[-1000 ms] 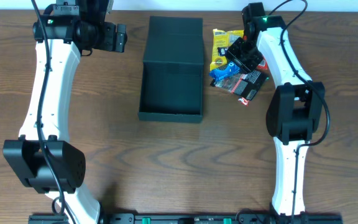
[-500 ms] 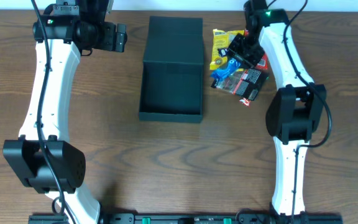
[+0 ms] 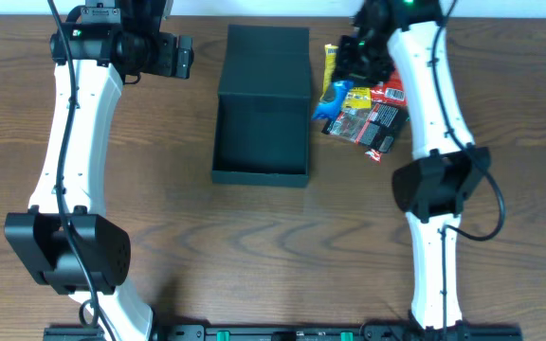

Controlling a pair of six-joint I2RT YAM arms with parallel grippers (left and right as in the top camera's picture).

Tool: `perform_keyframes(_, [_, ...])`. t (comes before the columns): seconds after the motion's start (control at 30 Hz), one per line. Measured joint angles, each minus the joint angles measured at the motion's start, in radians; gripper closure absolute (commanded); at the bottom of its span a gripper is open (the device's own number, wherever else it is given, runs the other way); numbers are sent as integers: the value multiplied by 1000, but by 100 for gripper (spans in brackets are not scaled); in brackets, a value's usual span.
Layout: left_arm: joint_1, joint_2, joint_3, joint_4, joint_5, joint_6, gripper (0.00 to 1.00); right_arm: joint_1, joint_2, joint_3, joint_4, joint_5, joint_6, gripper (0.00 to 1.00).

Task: Pack container
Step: 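Carry the Oreo pack left and lower it into the box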

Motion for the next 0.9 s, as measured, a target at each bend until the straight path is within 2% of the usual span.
perform_keyframes(0.27, [13,0,0,-21,-98,14,5,167,0,24,-21,-48,-136,60])
perform_keyframes(0.5, [97,0,0,-44,-113,14,5,253,0,24,-10,-57,-199,58])
perform_keyframes(0.9, [151,0,0,-50,-91,14,5,332,4,24,66,-60,-177,56])
